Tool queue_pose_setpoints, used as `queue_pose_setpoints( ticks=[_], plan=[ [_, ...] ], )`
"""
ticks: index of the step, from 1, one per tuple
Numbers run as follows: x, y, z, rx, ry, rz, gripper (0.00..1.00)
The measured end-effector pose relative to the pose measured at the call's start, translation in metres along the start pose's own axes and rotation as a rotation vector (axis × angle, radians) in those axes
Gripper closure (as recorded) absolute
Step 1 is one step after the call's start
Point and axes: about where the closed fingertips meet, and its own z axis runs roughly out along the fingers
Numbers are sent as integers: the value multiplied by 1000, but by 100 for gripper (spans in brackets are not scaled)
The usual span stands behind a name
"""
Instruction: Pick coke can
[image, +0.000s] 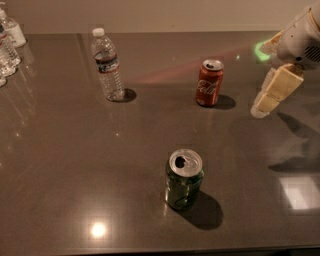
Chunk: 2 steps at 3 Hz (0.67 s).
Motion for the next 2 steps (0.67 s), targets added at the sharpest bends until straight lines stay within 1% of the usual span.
queue_pose_setpoints(
  ticks=[1, 2],
  plan=[
    [-5, -20, 14, 7, -43, 24, 0],
    [-29, -53, 47, 16, -106, 79, 0]
  ],
)
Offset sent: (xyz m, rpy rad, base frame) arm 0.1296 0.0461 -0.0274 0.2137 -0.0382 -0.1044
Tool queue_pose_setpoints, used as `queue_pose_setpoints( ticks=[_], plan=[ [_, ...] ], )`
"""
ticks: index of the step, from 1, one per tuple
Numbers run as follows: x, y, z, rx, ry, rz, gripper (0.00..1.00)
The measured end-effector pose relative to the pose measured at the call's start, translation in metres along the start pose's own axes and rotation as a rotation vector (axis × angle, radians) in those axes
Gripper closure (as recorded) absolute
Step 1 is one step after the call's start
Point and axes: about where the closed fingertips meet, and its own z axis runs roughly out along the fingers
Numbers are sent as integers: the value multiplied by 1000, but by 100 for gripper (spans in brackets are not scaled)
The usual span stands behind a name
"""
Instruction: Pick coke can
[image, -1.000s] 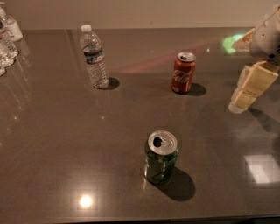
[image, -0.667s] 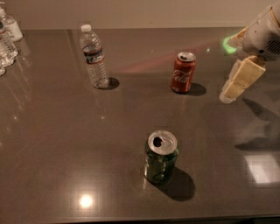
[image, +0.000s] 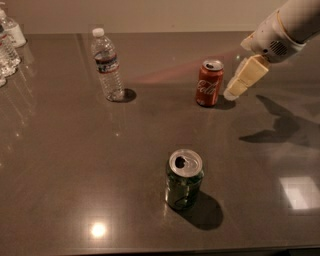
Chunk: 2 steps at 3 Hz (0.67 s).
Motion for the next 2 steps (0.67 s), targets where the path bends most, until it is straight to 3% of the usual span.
queue_pose_setpoints(
  ticks=[2],
  plan=[
    [-28, -30, 49, 2, -76, 77, 0]
  ],
)
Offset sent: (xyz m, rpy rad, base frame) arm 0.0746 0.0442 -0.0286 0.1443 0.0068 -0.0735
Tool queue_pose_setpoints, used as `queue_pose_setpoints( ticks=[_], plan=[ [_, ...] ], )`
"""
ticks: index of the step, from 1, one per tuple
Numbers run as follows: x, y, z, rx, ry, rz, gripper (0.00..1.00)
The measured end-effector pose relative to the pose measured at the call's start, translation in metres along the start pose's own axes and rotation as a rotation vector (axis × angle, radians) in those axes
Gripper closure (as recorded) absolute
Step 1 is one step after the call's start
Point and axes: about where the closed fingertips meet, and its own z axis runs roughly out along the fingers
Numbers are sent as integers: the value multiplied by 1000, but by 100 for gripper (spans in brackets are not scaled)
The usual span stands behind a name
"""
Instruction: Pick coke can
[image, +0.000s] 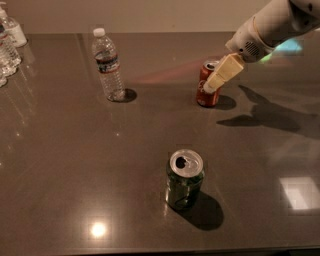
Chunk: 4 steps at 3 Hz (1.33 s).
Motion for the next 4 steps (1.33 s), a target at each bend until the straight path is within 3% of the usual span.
queue_pose_setpoints(
  ticks=[2, 3, 4],
  plan=[
    [2, 7, 21, -55, 11, 45, 0],
    [3, 12, 27, -82, 20, 57, 17],
    [5, 15, 29, -94, 27, 62, 41]
  ],
)
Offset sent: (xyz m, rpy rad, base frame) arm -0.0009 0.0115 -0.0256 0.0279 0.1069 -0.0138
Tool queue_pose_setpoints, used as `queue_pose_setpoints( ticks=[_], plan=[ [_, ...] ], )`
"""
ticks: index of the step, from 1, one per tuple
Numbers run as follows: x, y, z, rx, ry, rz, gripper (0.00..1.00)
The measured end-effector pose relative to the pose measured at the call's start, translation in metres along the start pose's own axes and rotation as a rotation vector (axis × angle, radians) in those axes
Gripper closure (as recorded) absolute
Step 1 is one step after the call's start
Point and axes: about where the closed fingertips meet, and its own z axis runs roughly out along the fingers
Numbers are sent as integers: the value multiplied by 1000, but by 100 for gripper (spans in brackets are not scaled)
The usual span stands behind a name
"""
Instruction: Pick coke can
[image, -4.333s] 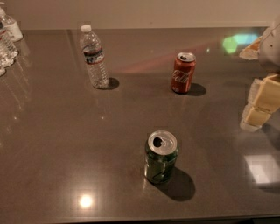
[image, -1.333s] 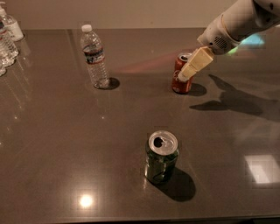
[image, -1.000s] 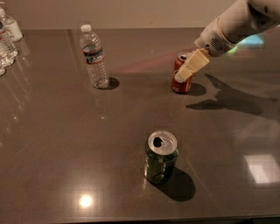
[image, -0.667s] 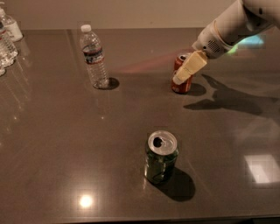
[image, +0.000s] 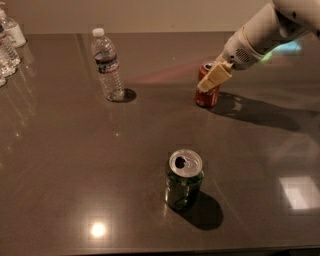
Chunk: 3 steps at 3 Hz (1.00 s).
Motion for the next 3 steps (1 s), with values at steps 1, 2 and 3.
queue_pose_setpoints(
  ticks=[1, 2, 3],
  plan=[
    [-1, 0, -2, -4, 3, 2, 64],
    [-16, 8, -19, -13, -7, -20, 88],
    [-42, 24, -51, -22, -32, -78, 100]
  ],
)
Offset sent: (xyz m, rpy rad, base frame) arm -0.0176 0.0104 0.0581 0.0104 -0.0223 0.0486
